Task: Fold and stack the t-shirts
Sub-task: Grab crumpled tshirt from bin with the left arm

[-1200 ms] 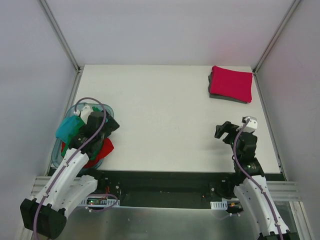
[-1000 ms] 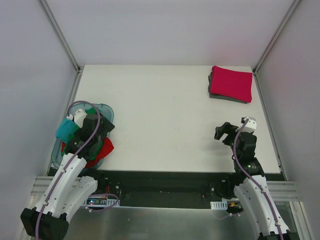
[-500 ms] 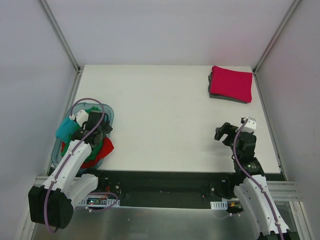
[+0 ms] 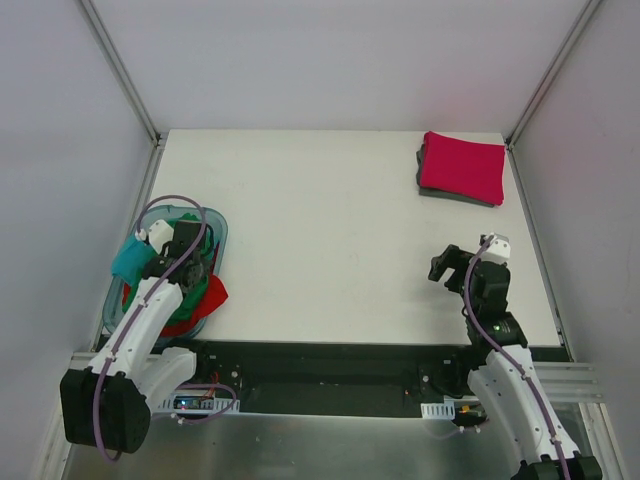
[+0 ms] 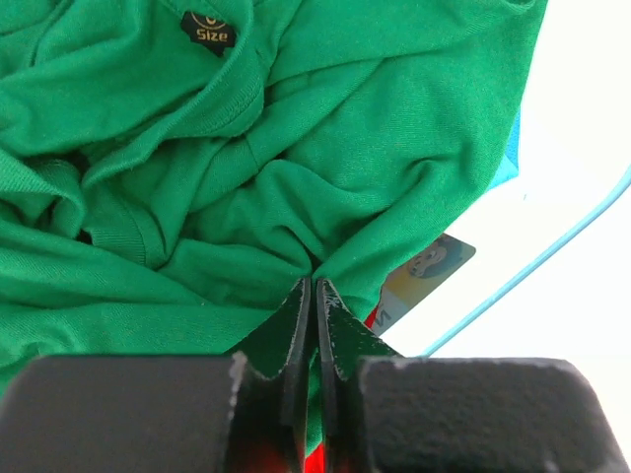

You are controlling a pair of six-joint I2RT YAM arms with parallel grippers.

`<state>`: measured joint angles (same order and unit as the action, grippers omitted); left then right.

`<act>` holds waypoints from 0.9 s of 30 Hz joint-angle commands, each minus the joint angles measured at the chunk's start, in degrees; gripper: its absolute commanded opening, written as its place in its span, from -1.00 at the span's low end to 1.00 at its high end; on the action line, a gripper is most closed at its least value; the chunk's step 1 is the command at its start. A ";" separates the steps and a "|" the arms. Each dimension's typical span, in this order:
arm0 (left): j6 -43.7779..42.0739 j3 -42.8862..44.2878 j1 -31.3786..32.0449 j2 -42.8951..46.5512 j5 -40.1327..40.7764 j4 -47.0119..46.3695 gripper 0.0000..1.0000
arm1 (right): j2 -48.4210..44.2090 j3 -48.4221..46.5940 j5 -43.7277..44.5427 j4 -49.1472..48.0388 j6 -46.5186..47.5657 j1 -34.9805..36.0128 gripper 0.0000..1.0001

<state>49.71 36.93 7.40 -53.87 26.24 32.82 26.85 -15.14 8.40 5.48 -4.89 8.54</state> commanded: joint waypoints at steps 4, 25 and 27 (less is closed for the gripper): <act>-3.30 2.53 -0.54 2.71 0.48 -0.39 -1.00 | 1.36 -3.32 0.48 -0.29 -1.09 -0.10 0.92; -11.57 27.82 -0.54 10.47 -33.34 -21.89 -1.00 | -4.26 -2.18 0.65 0.15 -2.32 -0.18 0.92; -12.53 36.76 -0.54 4.86 -38.78 -24.28 -1.00 | -4.35 -2.18 0.65 0.15 -2.32 -0.18 0.92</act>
<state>39.66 60.07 7.38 -41.82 0.91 22.28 23.03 -16.16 7.94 6.76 -6.59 8.54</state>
